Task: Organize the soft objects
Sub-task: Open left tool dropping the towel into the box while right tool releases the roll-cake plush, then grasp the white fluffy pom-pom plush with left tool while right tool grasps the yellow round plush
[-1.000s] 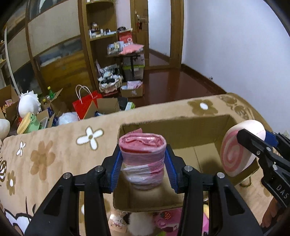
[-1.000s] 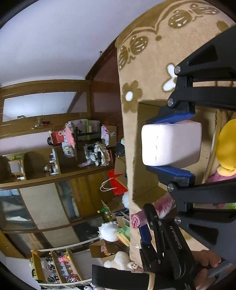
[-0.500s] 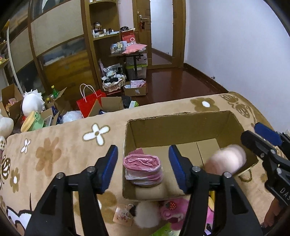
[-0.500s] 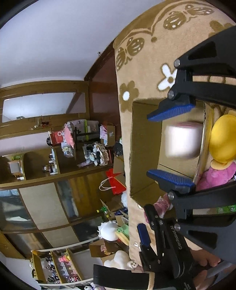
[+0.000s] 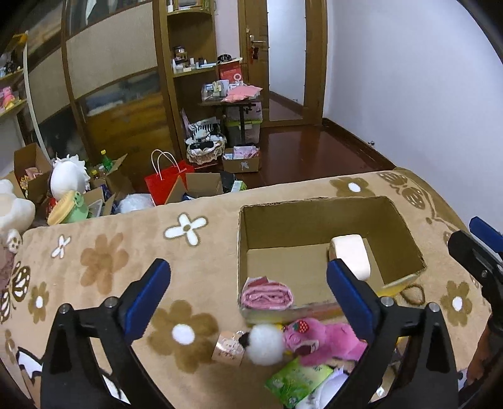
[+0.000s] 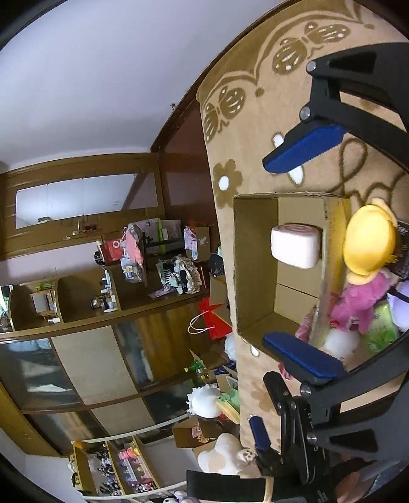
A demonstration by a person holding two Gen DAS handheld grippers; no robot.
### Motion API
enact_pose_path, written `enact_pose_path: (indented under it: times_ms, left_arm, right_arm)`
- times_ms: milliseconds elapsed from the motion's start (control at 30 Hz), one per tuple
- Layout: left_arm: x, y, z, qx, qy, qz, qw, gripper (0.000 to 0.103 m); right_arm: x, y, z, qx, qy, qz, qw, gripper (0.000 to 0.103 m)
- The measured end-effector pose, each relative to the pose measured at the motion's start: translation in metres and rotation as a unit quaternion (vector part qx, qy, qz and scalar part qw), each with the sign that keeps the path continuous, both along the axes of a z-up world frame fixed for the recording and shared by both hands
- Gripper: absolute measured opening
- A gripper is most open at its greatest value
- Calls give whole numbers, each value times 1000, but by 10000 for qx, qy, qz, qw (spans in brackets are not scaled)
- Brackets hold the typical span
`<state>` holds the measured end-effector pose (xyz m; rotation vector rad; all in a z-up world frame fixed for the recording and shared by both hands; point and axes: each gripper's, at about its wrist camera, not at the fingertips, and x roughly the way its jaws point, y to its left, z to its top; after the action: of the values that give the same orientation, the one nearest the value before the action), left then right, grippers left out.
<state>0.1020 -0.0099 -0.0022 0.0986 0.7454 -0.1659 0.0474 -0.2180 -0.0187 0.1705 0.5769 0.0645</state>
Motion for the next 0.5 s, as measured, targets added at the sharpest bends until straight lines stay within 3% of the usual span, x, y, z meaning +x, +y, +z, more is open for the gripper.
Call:
enact_pose_path:
  times_ms: [200,500]
  left_arm:
    - [-15,-2,-1,233,205,-126,9994,100]
    - [-19,-7,-30,565,793,-240,9950,100]
  right_arm:
    - [-17,10,-2,-201,235,66,9995,103]
    - [-24,11,-22,-121,640,-19,9979,103]
